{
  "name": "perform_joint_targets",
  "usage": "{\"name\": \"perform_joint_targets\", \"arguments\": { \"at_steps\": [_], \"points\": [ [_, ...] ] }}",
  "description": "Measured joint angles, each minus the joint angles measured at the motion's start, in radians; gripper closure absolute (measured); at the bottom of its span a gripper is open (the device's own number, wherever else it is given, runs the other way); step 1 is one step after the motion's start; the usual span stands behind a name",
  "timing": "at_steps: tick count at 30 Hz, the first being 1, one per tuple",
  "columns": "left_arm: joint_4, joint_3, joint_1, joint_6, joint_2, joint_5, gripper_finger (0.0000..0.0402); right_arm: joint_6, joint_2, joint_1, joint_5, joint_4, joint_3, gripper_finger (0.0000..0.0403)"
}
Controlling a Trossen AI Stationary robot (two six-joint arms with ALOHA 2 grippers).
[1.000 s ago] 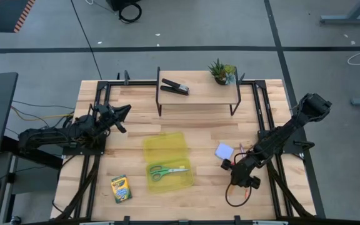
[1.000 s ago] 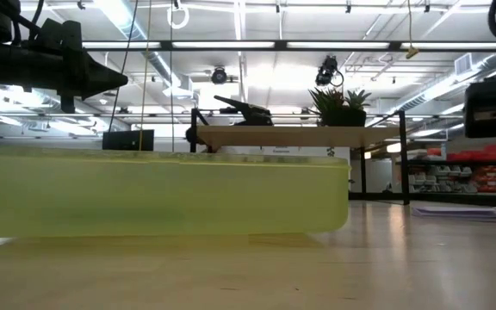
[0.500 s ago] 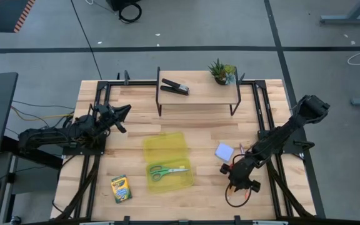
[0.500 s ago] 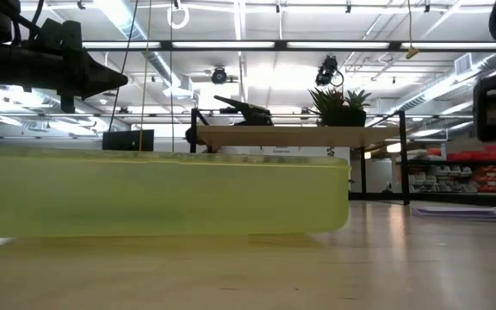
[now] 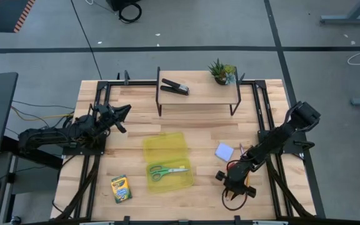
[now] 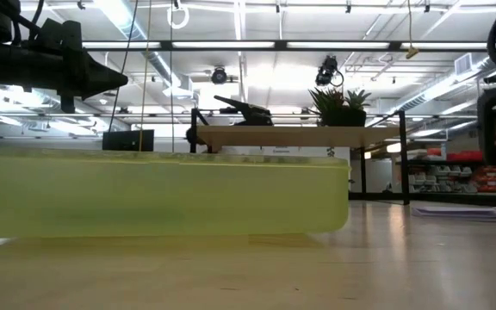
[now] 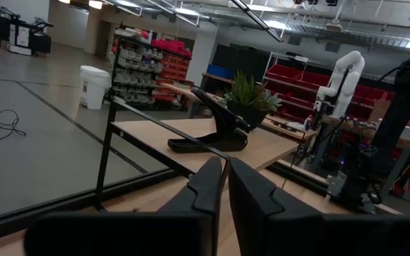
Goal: Pack school essentials
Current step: Put the orange pencil into the yellow supply box
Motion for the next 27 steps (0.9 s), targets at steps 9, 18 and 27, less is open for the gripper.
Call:
{"name": "perform_joint_targets", "arguments": {
  "at_steps": [9,18,27],
  "points": [
    [0.000,0.000,0.000,0.000,0.000,0.000,0.0367,-0.031,-0.001,-0.009,-0.003,0.094,-0.064,0.0281],
    [0.000,0.000,0.000,0.000,0.000,0.000,0.0369,-0.036,-0.001,-0.067,-0.001,0.233,-0.153,0.0287],
    [0.000,0.000,0.000,0.000,0.000,0.000,0.0367,-0.086,-0.001,-0.041,-0.037,0.229,-0.157,0.0288]
  ]
}}
